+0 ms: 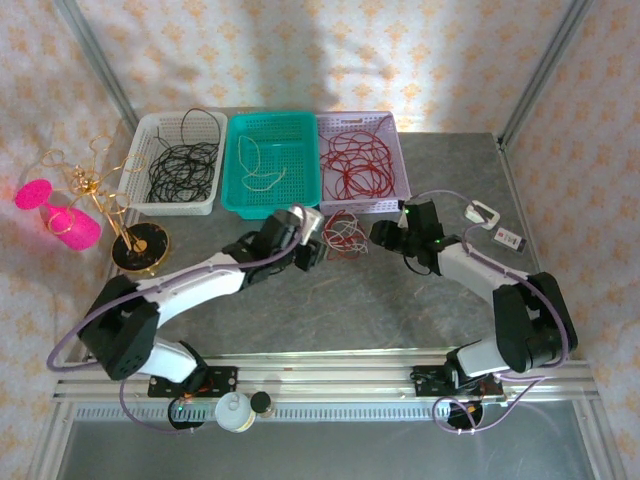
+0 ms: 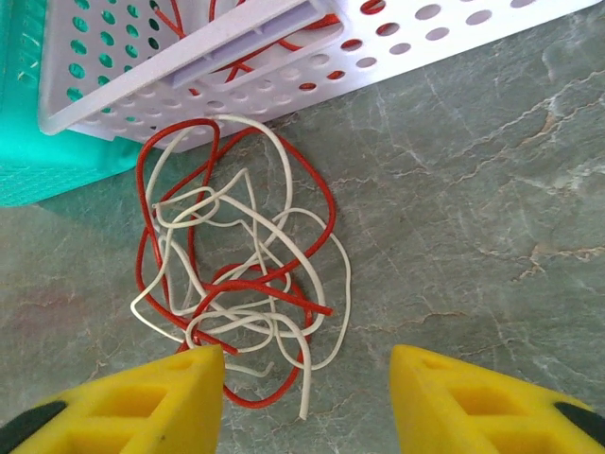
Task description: Untangle the cables
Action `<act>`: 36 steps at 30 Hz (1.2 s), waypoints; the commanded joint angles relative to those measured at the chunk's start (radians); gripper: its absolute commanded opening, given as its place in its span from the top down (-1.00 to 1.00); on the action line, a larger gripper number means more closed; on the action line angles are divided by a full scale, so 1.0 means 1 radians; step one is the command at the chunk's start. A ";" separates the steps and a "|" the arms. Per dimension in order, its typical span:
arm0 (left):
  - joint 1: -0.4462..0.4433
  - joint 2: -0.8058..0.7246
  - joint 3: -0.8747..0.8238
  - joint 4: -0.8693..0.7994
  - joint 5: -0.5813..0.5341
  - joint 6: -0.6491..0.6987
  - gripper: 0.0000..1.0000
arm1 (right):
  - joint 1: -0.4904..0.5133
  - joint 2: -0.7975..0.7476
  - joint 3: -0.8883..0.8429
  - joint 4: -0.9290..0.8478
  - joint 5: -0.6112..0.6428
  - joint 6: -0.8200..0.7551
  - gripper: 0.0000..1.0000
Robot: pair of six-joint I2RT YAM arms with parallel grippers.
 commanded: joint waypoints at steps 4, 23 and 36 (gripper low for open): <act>-0.015 0.100 -0.006 0.235 0.068 0.148 0.27 | 0.001 -0.022 -0.029 0.031 -0.026 0.006 0.01; -0.040 0.310 0.141 0.148 0.009 0.273 0.23 | 0.001 -0.014 -0.051 0.061 -0.078 -0.026 0.03; -0.053 0.376 0.193 0.107 -0.027 0.288 0.91 | 0.002 -0.032 -0.052 0.051 -0.066 -0.038 0.03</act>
